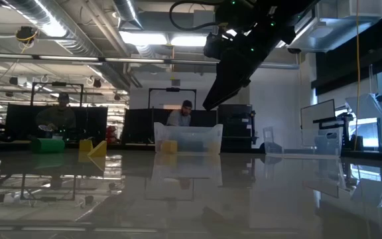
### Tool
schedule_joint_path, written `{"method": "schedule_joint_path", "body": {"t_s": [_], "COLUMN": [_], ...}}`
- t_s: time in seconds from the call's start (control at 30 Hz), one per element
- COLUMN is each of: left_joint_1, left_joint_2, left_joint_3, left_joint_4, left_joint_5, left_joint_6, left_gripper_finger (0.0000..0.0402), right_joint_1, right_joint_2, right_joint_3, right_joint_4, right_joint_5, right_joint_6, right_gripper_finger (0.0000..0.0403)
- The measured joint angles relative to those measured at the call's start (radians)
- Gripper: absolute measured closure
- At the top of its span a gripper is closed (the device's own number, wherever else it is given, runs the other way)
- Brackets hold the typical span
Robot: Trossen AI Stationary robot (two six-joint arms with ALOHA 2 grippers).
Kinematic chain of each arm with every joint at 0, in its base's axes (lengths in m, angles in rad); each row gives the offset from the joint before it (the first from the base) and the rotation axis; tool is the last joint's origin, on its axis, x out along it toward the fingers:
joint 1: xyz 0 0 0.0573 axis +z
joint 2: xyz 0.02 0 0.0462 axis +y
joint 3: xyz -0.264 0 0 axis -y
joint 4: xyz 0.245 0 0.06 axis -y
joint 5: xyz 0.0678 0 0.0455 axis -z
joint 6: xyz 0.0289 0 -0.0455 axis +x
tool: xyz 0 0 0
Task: Sort blocks by size
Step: Put the square yellow block into the top left transparent bin
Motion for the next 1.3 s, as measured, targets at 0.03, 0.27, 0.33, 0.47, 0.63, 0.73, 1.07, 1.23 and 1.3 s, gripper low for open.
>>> {"method": "schedule_joint_path", "body": {"t_s": [0.03, 0.27, 0.33, 0.47, 0.63, 0.73, 1.07, 1.23, 1.3], "left_joint_1": [0.000, 0.014, 0.019, 0.023, 0.023, 0.023, 0.065, 0.124, 0.161], "left_joint_2": [0.000, -0.001, -0.001, -0.007, -0.070, -0.145, -0.463, -0.591, -0.638], "left_joint_3": [-0.003, -0.003, -0.003, -0.001, 0.034, 0.041, 0.043, 0.012, -0.019], "left_joint_4": [-0.004, 0.011, 0.011, -0.013, -0.166, -0.229, -0.275, -0.233, -0.175], "left_joint_5": [-0.001, -0.010, -0.010, -0.002, -0.002, -0.045, -0.336, -0.417, -0.421], "left_joint_6": [-0.001, 0.049, 0.059, 0.058, 0.039, 0.057, 0.207, 0.330, 0.387], "left_gripper_finger": [0.0230, 0.0283, 0.0285, 0.0285, 0.0285, 0.0285, 0.0283, 0.0282, 0.0282], "right_joint_1": [0.000, 0.000, 0.000, 0.000, 0.000, 0.000, -0.001, -0.008, -0.013], "right_joint_2": [0.000, 0.000, 0.000, 0.000, 0.000, 0.000, -0.072, -0.123, -0.135], "right_joint_3": [0.000, 0.000, 0.000, 0.000, 0.000, 0.000, 0.000, 0.000, 0.000], "right_joint_4": [0.001, 0.006, 0.006, 0.007, 0.014, 0.012, 0.013, 0.037, 0.045], "right_joint_5": [0.000, 0.000, 0.000, 0.000, 0.000, -0.003, 0.011, 0.048, 0.067], "right_joint_6": [0.000, 0.000, -0.004, -0.004, 0.012, 0.027, -0.004, -0.083, -0.114], "right_gripper_finger": [0.0125, 0.0125, 0.0125, 0.0125, 0.0125, 0.0125, 0.0125, 0.0125, 0.0125]}}
